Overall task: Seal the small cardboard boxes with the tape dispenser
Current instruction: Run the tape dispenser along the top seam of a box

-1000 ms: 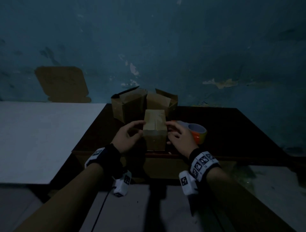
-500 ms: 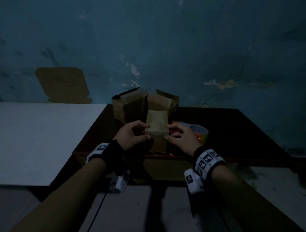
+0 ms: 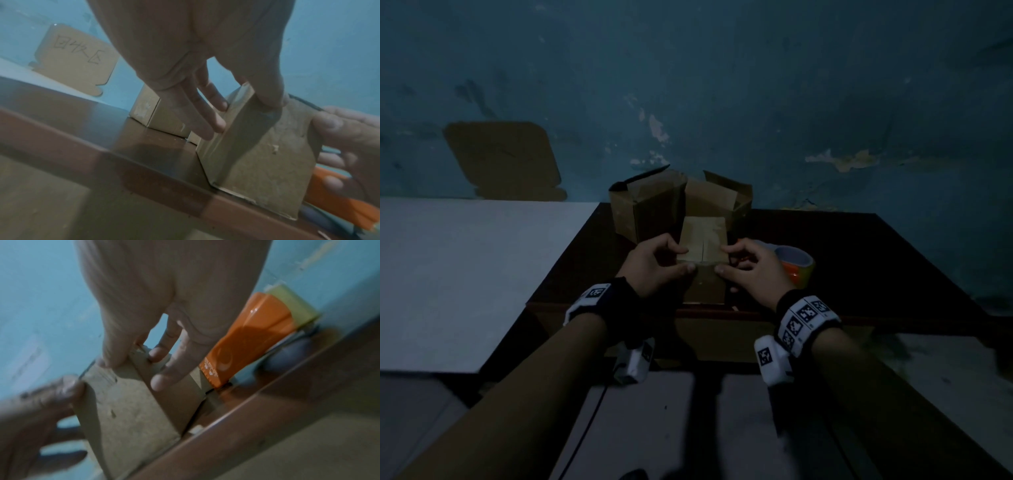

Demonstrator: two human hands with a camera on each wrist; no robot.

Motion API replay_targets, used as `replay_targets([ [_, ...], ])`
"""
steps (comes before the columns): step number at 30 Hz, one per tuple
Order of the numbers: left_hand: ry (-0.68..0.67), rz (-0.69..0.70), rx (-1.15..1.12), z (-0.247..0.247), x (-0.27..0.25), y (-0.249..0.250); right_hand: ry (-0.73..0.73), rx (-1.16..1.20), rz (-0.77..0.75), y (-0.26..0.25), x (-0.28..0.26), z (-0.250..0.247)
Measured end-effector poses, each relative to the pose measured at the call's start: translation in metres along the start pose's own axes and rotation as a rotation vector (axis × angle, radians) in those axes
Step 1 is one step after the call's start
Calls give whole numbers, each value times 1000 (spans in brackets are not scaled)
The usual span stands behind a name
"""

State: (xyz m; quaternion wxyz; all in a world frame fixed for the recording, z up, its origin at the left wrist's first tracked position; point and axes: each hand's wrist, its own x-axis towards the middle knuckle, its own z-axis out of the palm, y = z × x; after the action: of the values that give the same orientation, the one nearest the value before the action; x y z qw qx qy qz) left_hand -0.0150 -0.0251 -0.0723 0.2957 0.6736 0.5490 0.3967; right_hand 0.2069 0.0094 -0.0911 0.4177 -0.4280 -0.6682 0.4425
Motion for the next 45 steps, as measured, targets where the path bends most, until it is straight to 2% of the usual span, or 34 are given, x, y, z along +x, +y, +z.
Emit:
replay_targets([
  [9, -1, -19, -115, 1, 6, -11, -24, 69, 42, 0, 3, 1],
  [15, 4, 29, -35, 2, 5, -9, -34, 56, 45, -1, 2, 1],
  [18, -73, -18, 18, -8, 5, -11, -99, 31, 57, -4, 0, -6],
  [20, -134, -92, -35, -13, 5, -8, -140, 44, 104, -5, 1, -10],
  [23, -82, -168, -188, -11, 3, 6, -101, 61, 148, -13, 2, -10],
  [29, -85, -70, 24, -9, 4, 4, -40, -147, -88, -10, 3, -2],
  [32, -27, 2, 103, -3, 4, -1, -7, -243, -121, -4, 1, -2],
  [35, 16, 11, 96, 2, 6, -6, 21, -297, -160, 2, 1, 1],
  [45, -8, 2, 218, 1, 9, 6, 51, -346, -191, 2, 3, 4],
])
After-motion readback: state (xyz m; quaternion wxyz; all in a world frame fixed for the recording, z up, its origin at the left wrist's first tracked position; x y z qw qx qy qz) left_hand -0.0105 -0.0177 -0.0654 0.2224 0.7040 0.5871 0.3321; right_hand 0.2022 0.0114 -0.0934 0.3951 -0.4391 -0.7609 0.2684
